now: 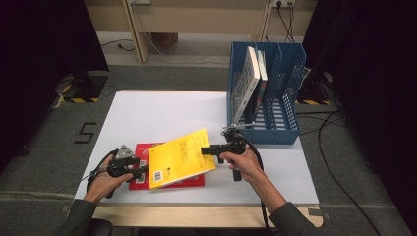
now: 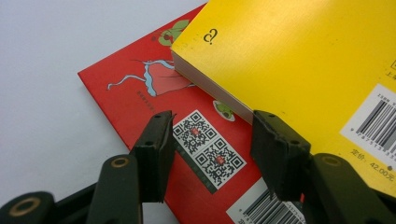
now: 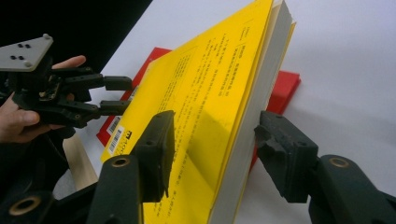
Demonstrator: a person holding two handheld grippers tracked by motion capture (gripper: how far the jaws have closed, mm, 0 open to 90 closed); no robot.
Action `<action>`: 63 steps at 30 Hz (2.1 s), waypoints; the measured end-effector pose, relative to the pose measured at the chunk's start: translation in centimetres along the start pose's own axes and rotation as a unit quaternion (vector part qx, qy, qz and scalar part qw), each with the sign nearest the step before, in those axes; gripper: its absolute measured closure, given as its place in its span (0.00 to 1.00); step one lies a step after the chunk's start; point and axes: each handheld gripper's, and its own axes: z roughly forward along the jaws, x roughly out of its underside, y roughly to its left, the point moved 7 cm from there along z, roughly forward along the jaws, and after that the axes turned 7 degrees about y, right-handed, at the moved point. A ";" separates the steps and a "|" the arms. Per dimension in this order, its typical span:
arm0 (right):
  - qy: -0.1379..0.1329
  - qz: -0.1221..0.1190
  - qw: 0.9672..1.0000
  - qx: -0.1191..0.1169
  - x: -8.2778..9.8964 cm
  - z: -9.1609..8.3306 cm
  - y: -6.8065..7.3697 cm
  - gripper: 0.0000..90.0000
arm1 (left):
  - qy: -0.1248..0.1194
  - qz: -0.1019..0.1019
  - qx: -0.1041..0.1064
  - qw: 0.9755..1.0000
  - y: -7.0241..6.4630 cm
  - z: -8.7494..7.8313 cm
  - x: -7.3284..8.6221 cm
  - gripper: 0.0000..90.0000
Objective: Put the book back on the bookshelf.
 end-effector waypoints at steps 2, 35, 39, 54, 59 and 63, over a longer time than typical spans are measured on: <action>-0.008 -0.006 1.000 -0.007 -0.7 -0.5 0.6 0.57 | -0.003 0.001 -0.002 1.000 -0.1 0.0 -0.1 0.54; 0.047 -0.080 0.996 0.001 -5.6 -0.9 9.1 0.70 | -0.025 0.033 0.013 0.999 -2.8 0.3 -1.3 0.14; 0.077 -0.091 0.993 0.024 -5.5 -1.3 8.4 0.72 | -0.023 0.036 0.017 0.999 -2.8 0.4 -1.2 0.16; 0.099 -0.145 0.984 0.036 -5.6 -2.1 9.0 0.77 | -0.040 0.024 0.030 0.998 -2.5 0.1 -1.4 0.18; 0.091 -0.160 0.982 0.047 -6.3 -3.8 9.4 0.82 | -0.063 -0.014 0.028 0.997 -0.9 -0.4 -1.4 0.17; 0.100 -0.167 0.978 0.075 -6.3 -5.4 8.9 0.83 | -0.066 -0.033 0.016 0.997 0.4 -0.3 -1.0 0.17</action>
